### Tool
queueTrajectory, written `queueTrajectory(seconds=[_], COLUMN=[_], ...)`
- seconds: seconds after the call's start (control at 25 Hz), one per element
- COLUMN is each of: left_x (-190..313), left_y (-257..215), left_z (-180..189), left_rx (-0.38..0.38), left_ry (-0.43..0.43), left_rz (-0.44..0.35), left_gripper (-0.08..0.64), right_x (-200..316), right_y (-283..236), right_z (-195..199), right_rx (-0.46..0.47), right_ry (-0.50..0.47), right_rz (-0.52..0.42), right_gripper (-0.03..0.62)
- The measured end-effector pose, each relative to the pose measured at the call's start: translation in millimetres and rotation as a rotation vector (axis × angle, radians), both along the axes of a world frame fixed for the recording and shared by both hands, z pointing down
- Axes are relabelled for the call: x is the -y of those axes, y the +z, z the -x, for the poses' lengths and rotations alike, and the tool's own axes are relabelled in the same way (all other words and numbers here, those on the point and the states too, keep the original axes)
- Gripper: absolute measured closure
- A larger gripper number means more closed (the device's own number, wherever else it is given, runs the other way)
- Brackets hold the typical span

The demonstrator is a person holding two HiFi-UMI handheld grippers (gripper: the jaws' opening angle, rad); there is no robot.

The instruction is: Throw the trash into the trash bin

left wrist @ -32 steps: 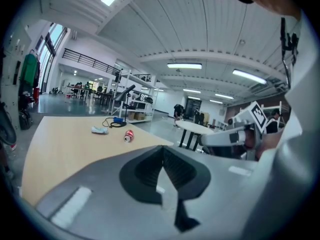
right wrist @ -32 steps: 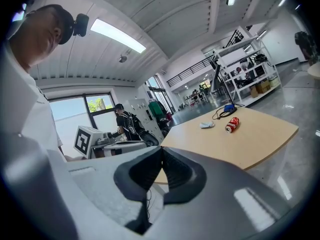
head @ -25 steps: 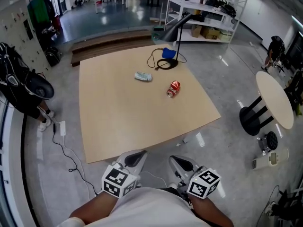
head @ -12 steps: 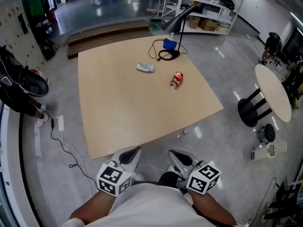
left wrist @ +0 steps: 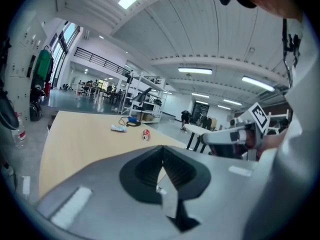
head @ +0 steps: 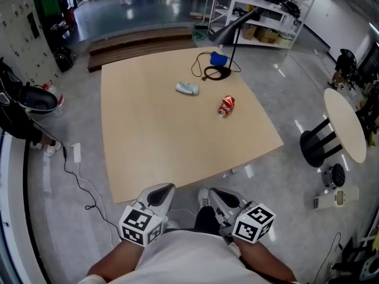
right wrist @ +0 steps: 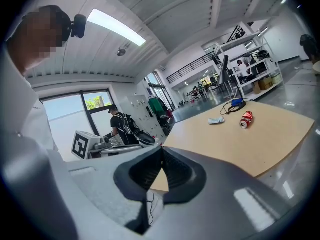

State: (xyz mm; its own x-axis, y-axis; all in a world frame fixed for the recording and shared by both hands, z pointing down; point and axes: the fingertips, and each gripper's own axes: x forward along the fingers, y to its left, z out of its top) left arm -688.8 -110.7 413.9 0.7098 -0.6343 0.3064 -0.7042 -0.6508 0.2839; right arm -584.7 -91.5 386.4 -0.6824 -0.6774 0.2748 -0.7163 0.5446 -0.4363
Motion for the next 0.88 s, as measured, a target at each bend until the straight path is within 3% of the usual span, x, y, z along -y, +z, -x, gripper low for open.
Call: queueTrajectory(seconds=[0.36, 0.68, 0.88], left_x=[44, 104, 134], left_y=[3, 10, 22], left_z=[1, -17, -31], left_rx=[0.03, 0.059, 0.097], left_ry=[-0.076, -0.14, -0.185], left_rz=[0.015, 0.015, 0.04], left_gripper=[0.554, 0.554, 0.554], right_x=[61, 131, 168], right_y=[-3, 9, 20], right_z=[2, -16, -25], right_rx=[-0.002, -0.047, -0.022], right_ry=[-0.097, -0.151, -0.197], right_rz=[-0.012, -0.016, 0.012], right_gripper=[0.591, 0.591, 0.591])
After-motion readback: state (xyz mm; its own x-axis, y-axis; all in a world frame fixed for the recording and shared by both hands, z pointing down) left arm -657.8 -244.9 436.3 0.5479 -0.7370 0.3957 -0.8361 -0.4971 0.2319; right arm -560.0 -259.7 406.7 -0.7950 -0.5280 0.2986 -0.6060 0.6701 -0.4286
